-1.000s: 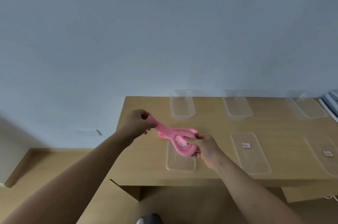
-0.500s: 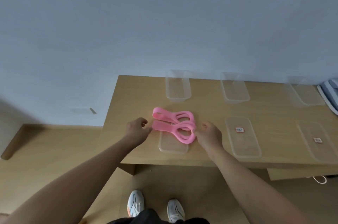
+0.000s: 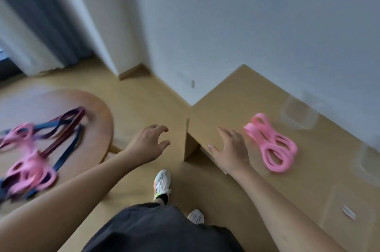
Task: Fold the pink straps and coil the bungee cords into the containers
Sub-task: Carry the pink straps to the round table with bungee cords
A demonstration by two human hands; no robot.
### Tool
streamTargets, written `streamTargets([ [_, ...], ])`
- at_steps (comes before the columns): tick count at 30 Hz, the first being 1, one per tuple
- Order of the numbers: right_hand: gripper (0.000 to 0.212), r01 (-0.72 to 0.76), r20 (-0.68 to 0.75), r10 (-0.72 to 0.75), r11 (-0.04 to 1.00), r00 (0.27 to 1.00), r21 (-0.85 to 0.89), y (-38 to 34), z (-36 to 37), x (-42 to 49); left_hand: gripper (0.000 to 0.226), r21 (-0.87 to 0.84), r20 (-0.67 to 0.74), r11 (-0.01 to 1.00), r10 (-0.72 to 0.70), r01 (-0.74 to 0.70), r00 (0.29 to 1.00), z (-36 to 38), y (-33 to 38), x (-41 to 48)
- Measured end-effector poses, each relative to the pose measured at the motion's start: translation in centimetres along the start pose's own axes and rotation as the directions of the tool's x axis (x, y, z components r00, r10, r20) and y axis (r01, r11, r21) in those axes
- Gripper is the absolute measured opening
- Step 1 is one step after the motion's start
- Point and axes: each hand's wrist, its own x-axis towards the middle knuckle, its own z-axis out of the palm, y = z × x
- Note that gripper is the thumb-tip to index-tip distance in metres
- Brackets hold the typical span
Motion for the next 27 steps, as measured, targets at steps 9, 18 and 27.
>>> streamTargets([
  [9,0.069,0.342,0.253,-0.323,0.939,0.912,-0.035,-10.8,7.9,0.8,0.047,-0.101,-0.189,0.870,-0.493,0.483,0.849,-3.5,-14.1,-16.1],
  [18,0.074,0.528,0.444,-0.463,0.849,0.767,-0.026,-26.2,16.1,0.5,0.051,-0.309,-0.227,0.695,-0.717,0.649,0.659,-6.2,-27.4,-23.8],
  [27,0.074,0.520,0.598,-0.404,0.854,0.692,-0.024,-41.9,26.2,0.0,0.048,-0.385,-0.145,0.590,-0.798,0.710,0.585,-9.0,-40.9,-27.6],
])
